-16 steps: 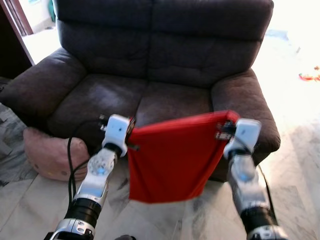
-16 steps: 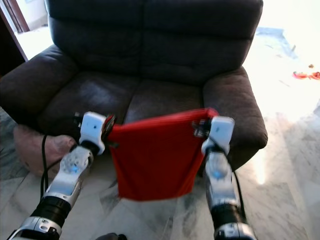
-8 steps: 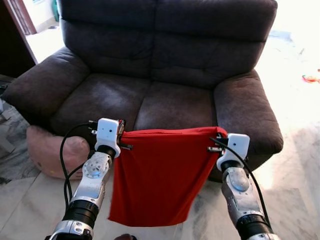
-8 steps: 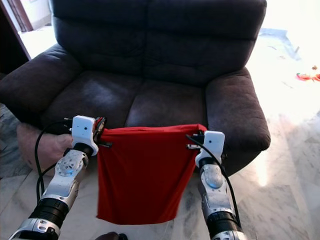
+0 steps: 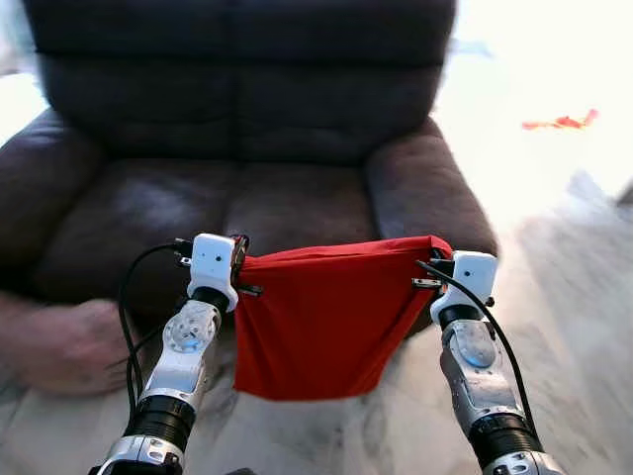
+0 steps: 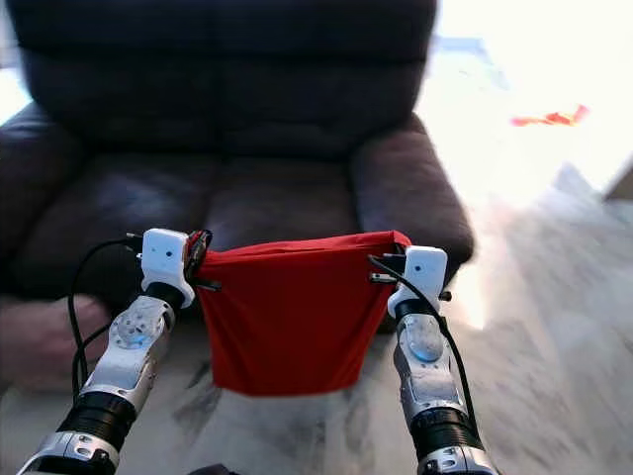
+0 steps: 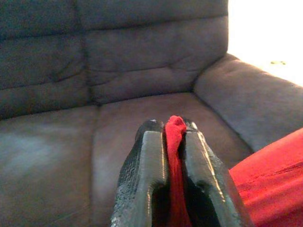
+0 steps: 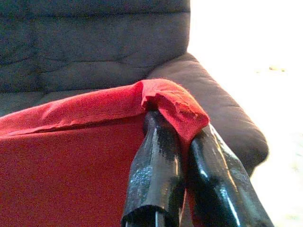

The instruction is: Move the pillow to the sofa from floor

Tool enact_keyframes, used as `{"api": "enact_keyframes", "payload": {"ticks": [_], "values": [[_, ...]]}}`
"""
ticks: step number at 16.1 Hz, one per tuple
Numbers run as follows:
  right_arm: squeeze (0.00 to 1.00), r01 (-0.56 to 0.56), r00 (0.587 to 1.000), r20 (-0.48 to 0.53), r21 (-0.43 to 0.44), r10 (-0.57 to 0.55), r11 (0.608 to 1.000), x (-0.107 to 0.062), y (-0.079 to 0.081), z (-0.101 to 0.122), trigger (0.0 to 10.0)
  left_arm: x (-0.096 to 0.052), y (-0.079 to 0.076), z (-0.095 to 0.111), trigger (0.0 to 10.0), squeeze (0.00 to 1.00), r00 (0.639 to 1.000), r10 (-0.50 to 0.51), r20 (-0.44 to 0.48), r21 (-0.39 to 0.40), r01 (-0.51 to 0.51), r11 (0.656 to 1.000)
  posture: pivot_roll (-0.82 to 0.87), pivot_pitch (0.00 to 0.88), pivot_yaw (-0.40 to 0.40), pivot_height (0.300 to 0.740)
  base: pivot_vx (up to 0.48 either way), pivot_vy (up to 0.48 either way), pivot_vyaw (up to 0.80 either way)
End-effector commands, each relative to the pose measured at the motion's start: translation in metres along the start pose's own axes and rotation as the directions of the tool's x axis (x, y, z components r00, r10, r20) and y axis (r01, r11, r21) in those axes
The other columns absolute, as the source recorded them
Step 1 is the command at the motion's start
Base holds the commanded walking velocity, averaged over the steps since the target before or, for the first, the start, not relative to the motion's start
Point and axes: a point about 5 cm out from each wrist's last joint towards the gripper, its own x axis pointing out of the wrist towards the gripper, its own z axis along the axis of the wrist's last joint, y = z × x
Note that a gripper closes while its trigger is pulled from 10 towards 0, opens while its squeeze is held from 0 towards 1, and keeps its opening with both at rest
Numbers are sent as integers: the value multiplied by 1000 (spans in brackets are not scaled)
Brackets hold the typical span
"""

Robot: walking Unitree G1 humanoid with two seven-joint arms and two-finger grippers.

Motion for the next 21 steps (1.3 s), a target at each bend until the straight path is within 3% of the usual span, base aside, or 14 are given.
{"api": "enact_keyframes", "payload": {"ticks": [1, 10, 19, 21], "values": [[0, 80, 993, 92, -2, -80, 997, 6, -20, 20, 10000, 3, 16, 15, 10000, 0, 995, 60, 77, 10, -61, 998, 82, 0, -47, 740, 0, 0, -769], [0, 84, 992, 94, -9, -83, 996, 8, -21, 21, 10000, 2, 17, 17, 10000, 0, 994, 61, 85, 10, -62, 998, 87, 0, -49, 740, 0, 0, -748], [0, 85, 989, 122, 18, -87, 996, 12, -20, 29, 10000, 4, 16, 22, 10000, 0, 992, 62, 107, 20, -64, 998, 89, 0, -53, 740, 28, 0, 0], [0, 103, 987, 120, 27, -105, 994, 13, -21, 30, 10000, 5, 16, 25, 10000, 0, 991, 59, 116, 23, -62, 998, 92, 0, -54, 740, 276, 0, -753]]}}
